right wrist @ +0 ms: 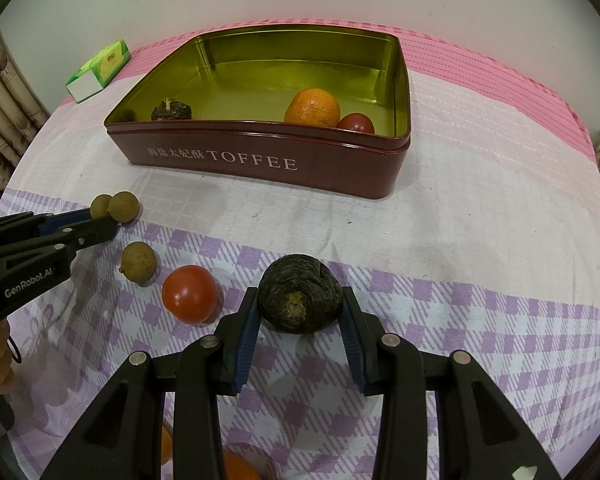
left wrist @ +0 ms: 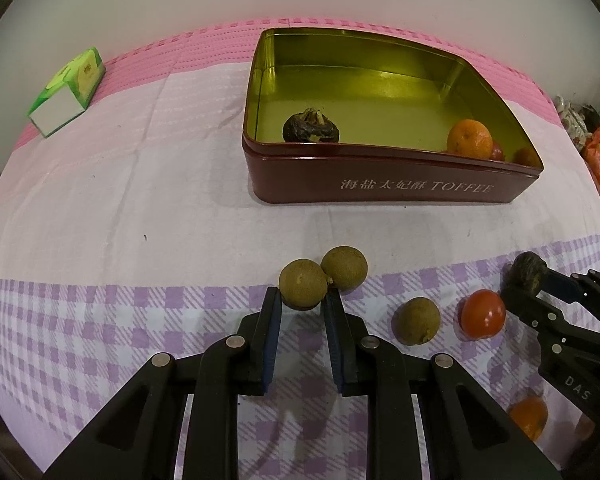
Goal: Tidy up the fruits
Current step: 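Carry the brown fruit and the two green-brown fruits in both grippers over the TOFFEE tin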
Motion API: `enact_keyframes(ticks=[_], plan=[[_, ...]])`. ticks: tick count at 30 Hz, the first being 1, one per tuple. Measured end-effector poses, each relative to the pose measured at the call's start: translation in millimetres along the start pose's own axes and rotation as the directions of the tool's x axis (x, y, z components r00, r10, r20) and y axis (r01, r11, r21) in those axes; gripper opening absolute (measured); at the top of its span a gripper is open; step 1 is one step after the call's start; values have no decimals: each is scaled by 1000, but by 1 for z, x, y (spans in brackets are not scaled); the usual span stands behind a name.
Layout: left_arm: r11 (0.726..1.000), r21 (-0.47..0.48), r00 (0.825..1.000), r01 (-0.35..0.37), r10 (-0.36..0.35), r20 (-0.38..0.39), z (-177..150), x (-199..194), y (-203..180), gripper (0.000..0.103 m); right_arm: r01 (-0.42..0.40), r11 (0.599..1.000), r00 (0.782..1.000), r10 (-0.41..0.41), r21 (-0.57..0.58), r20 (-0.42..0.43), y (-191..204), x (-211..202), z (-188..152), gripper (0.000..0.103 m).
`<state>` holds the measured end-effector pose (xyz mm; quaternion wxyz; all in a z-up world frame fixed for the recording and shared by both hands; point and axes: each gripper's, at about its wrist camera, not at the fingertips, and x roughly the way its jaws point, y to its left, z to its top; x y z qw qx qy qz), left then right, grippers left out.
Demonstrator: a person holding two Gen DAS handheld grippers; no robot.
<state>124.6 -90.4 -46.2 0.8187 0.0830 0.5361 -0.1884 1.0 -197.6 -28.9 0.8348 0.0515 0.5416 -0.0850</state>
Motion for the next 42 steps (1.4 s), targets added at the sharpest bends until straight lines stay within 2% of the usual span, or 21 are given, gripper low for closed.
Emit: enact_keyframes(ticks=[42], plan=[[999, 12, 999, 33, -34, 42, 5, -19, -6, 23, -6, 1000, 1000, 5, 0, 17, 2, -19, 7, 36]])
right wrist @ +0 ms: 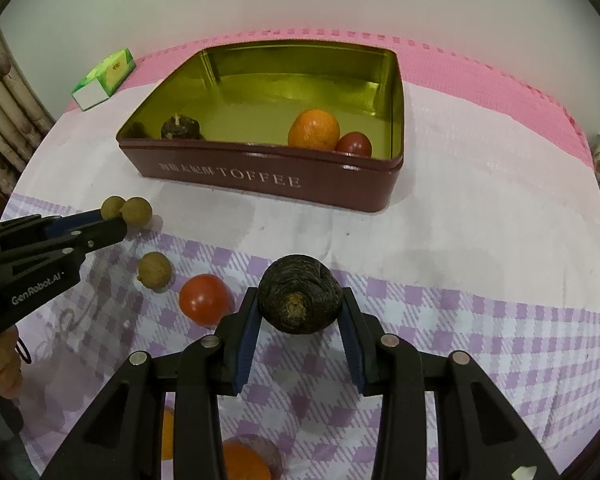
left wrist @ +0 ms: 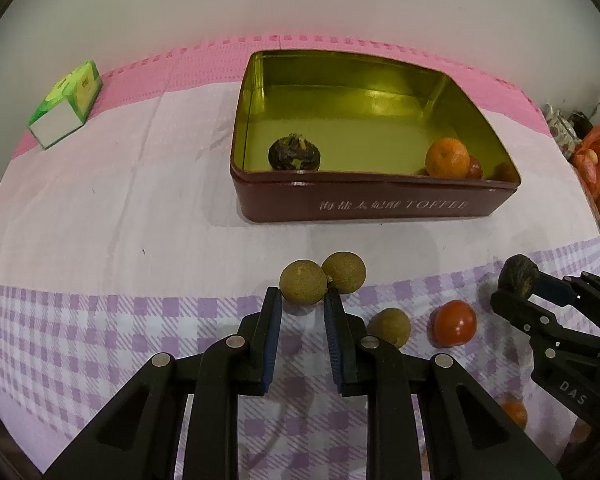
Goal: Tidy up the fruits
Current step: 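Carry the brown fruit and the two green-brown fruits in both grippers over the TOFFEE tin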
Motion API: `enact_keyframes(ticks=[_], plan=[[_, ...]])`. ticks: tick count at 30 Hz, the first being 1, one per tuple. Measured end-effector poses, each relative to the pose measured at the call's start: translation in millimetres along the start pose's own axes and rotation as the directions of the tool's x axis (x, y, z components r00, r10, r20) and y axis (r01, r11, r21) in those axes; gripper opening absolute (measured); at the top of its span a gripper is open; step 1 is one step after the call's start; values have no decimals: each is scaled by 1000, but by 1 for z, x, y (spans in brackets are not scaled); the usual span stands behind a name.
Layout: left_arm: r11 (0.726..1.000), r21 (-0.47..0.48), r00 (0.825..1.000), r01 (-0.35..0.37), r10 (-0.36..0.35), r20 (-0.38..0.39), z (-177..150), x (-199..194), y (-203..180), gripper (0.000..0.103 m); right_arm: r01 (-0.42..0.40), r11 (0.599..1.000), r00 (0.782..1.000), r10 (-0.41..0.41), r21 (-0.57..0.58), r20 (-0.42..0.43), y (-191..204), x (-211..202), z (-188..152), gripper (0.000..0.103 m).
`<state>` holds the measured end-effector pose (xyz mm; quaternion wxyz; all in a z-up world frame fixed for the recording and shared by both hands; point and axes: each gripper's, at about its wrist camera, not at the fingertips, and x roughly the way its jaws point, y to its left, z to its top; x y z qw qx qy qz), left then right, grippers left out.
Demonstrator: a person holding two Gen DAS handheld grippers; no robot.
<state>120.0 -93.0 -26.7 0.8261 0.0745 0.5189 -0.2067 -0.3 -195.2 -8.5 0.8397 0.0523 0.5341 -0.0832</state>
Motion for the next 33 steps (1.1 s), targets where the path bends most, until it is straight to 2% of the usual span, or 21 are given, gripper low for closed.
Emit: enact_keyframes(ticks=[7, 20, 33], plan=[[1000, 1, 999, -6, 6, 47, 9, -17, 1, 22, -14, 1000, 999, 15, -11, 33, 2, -15, 9, 36], [999, 24, 992, -30, 26, 124, 40, -33, -4, 22, -5, 999, 996, 8, -33, 91, 3, -31, 45, 36], [999, 22, 993, -25, 23, 114, 74, -13, -9, 23, -7, 999, 996, 10, -32, 87, -5, -13, 80, 36]])
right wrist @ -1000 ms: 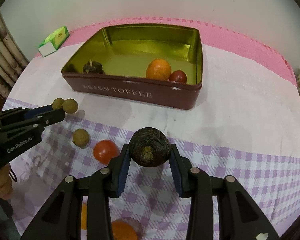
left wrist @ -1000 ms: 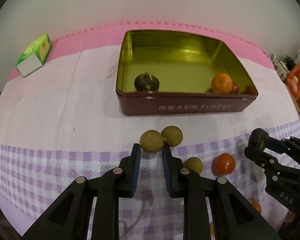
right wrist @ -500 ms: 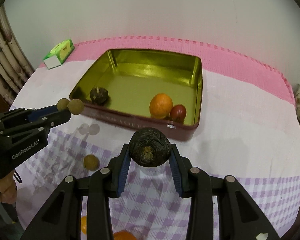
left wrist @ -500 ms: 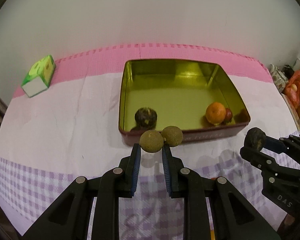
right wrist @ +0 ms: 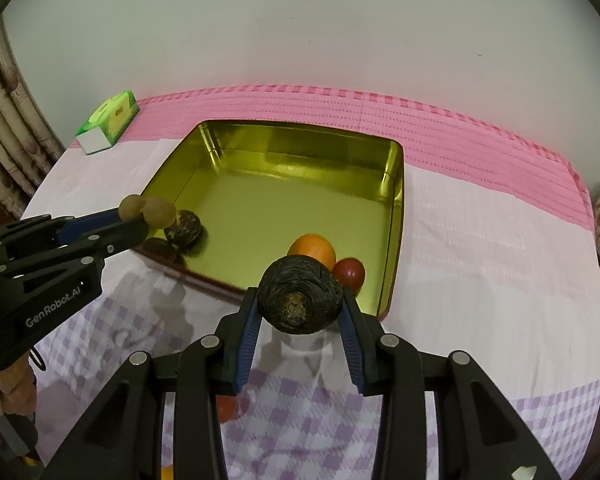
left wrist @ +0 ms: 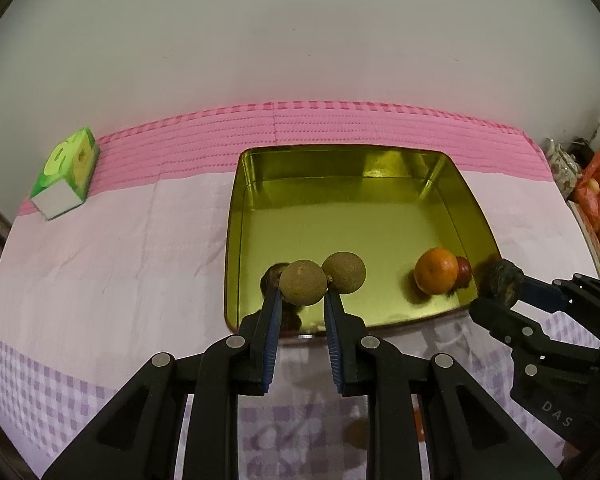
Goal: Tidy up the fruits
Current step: 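Carry the brown fruit and the two green-brown fruits in both grippers over the TOFFEE tin, then open both grippers to drop the fruits into the tin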
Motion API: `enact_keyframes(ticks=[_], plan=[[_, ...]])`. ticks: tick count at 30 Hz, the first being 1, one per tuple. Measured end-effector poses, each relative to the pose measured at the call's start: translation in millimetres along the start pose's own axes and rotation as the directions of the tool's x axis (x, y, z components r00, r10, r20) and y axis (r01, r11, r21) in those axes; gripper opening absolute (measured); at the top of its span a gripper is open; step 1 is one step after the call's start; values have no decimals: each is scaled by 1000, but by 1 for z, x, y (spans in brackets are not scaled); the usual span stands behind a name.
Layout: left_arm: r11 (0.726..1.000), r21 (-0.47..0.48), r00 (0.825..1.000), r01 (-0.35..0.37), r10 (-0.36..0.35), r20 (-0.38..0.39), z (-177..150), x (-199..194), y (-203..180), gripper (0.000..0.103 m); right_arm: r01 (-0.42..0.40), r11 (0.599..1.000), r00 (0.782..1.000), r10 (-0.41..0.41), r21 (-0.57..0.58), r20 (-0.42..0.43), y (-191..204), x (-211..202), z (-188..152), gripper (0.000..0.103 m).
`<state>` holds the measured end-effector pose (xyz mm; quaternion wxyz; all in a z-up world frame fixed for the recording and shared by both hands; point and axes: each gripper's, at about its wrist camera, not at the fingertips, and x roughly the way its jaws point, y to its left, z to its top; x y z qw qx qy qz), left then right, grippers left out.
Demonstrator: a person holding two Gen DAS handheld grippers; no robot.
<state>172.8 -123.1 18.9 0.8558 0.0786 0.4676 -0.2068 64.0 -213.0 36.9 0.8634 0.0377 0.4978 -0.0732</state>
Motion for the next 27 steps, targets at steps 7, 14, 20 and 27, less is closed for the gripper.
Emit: enact_keyframes(ticks=[7, 14, 20, 27], plan=[[1000, -6, 1000, -5, 5, -28, 6, 18, 1, 23, 10, 1000, 1000, -10, -6, -20, -1, 17, 9, 36], [1000, -10, 999, -12, 11, -47, 12, 33, 4, 23, 16, 1000, 999, -17, -6, -39, -5, 32, 16, 36], [1000, -14, 998, -12, 11, -63, 17, 44, 4, 23, 23, 1000, 999, -23, -1, -48, -8, 41, 20, 36], [1000, -13, 997, -8, 7, -79, 21, 55, 3, 23, 33, 999, 998, -33, -8, -47, -10, 46, 29, 36]])
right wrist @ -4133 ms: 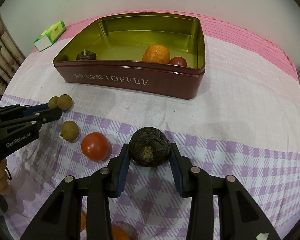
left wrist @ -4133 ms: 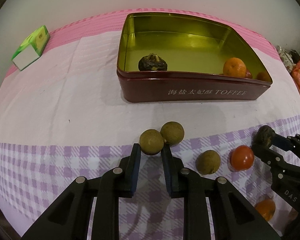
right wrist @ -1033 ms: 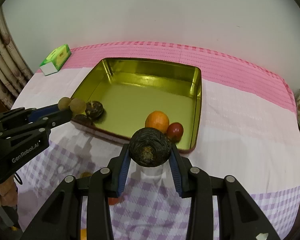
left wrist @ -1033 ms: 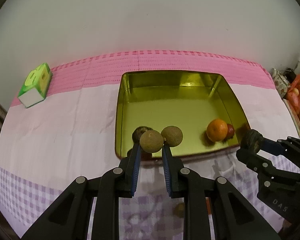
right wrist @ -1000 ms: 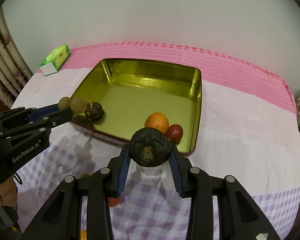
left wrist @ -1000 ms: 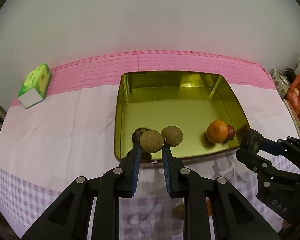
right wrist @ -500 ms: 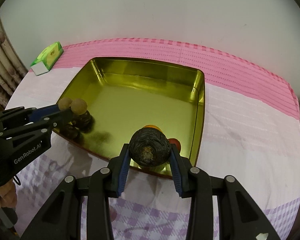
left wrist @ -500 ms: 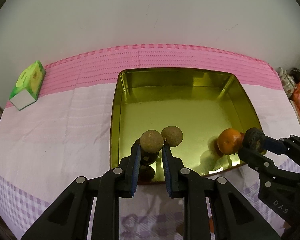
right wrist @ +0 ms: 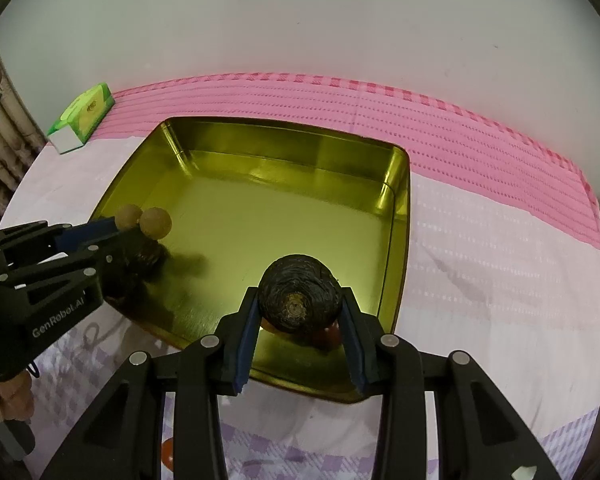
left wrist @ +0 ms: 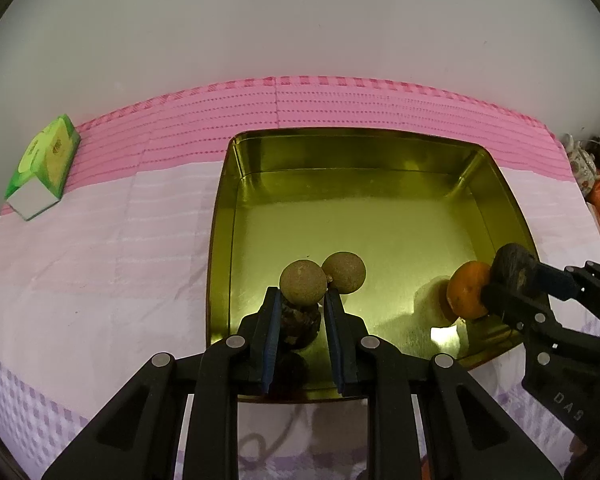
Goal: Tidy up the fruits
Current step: 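Open both grippers to drop the fruits into the tin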
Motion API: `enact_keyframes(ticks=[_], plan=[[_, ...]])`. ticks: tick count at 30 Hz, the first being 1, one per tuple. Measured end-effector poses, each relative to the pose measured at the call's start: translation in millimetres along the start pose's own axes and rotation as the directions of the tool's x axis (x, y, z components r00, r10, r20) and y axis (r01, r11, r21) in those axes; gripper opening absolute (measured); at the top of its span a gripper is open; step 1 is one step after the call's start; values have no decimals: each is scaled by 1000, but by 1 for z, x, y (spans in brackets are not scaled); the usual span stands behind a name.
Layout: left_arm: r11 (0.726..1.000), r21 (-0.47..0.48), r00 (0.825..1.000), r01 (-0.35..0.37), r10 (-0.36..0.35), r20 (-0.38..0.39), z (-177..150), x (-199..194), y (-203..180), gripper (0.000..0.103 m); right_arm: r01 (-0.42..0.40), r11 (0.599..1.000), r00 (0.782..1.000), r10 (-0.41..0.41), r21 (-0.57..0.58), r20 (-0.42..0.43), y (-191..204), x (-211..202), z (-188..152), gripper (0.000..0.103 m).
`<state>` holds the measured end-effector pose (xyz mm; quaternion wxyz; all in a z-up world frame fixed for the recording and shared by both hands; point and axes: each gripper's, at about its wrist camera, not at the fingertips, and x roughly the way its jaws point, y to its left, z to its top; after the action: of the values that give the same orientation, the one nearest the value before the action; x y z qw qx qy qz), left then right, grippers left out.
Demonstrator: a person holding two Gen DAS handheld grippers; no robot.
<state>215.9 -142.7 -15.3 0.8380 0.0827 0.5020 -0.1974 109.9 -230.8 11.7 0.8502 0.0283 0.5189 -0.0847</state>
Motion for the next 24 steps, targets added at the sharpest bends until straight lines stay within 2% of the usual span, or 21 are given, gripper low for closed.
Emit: enact_keyframes(ticks=[11, 24], plan=[[1000, -4, 999, -20, 20, -33, -3, 6, 5, 24, 2, 1000, 1000, -2, 2, -9, 1, 0, 1, 38], [1000, -5, 1000, -11, 11, -4, -13, -19, 9, 24, 0, 1000, 1000, 0, 6, 23, 4, -16, 1, 38]])
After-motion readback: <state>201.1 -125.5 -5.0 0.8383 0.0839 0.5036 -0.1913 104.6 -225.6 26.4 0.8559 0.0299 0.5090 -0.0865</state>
